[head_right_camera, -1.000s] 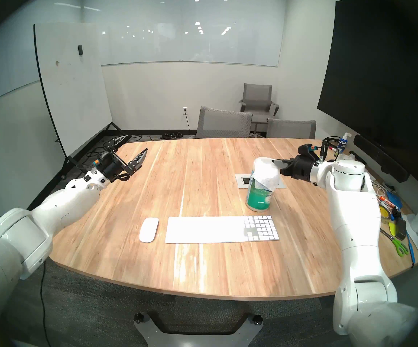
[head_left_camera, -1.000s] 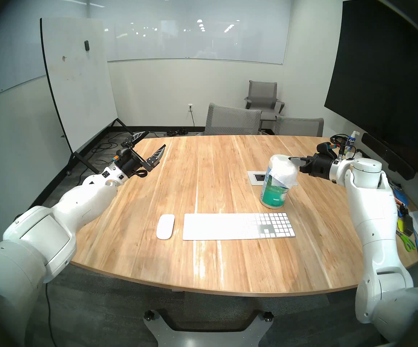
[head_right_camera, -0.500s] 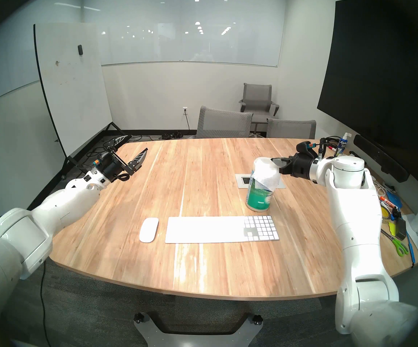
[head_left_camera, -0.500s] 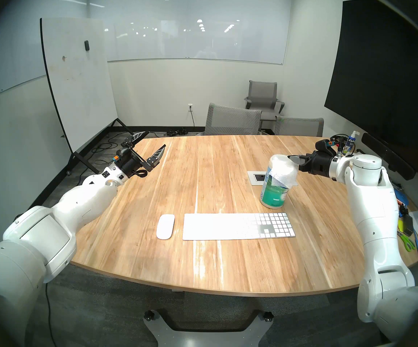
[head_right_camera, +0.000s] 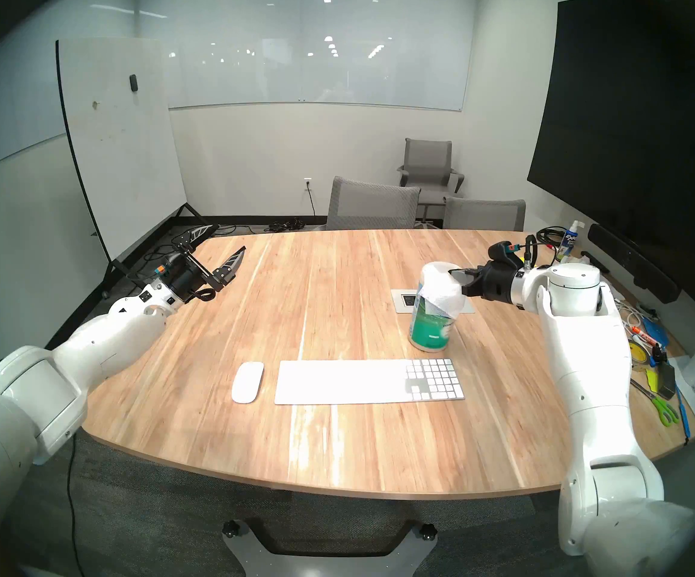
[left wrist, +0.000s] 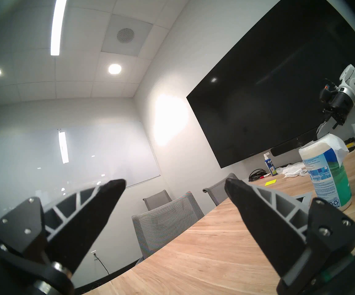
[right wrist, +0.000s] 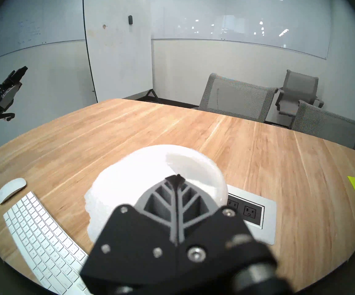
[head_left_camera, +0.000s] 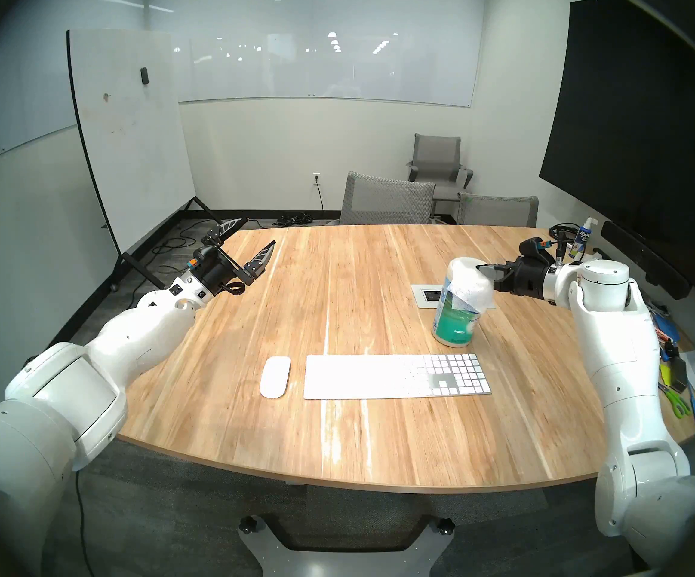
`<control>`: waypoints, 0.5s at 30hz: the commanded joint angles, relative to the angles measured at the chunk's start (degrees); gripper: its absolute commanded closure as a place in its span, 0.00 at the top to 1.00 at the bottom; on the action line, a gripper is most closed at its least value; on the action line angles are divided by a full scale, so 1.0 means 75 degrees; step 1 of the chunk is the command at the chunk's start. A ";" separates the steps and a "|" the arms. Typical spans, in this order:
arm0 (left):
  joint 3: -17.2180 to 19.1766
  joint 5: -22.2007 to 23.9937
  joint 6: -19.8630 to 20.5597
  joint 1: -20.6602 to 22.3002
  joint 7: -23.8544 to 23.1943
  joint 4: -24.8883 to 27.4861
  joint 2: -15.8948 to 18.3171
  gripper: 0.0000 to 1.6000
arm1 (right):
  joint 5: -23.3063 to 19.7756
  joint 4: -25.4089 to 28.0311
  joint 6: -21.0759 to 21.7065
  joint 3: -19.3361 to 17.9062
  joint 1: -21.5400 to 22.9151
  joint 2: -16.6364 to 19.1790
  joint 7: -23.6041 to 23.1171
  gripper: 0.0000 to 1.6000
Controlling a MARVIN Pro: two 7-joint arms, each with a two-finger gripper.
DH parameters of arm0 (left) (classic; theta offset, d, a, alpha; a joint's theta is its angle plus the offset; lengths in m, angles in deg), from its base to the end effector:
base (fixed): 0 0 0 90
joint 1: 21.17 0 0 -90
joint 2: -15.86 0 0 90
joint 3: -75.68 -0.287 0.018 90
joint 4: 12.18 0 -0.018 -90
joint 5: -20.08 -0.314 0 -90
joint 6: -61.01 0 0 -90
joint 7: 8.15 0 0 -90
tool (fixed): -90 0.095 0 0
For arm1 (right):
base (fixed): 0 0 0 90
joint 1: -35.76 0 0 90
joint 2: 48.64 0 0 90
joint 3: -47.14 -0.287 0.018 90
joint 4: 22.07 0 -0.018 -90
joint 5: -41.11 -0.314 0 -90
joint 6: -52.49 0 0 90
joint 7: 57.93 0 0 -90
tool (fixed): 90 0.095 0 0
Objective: Wipe the keyboards and mice with a disinfecting wipe, then set the wipe down
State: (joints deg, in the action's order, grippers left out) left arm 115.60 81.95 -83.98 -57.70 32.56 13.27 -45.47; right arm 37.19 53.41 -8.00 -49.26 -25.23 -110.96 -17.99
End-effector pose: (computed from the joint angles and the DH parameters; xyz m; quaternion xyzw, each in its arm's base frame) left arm 0.5626 0.1255 -0.2220 0.4439 -0.3088 0.8306 0.1330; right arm 0.5107 -0.1654 -0.1607 -0.7827 -0.2292 -0.5638 0.1300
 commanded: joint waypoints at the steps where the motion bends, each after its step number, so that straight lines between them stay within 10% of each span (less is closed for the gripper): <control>1: 0.0049 0.0016 0.0008 0.0179 0.0008 0.0051 0.0010 1.00 | 0.0077 0.0003 -0.0055 0.0050 0.0098 0.0122 -0.0042 0.00; 15: 0.0049 0.0016 0.0008 0.0179 0.0007 0.0051 0.0010 1.00 | 0.0168 -0.0028 -0.0075 0.0016 0.0119 0.0098 -0.0120 0.00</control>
State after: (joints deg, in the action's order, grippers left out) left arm 115.60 81.95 -83.98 -57.70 32.56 13.26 -45.47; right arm 38.57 52.93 -8.91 -48.72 -24.62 -110.44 -18.97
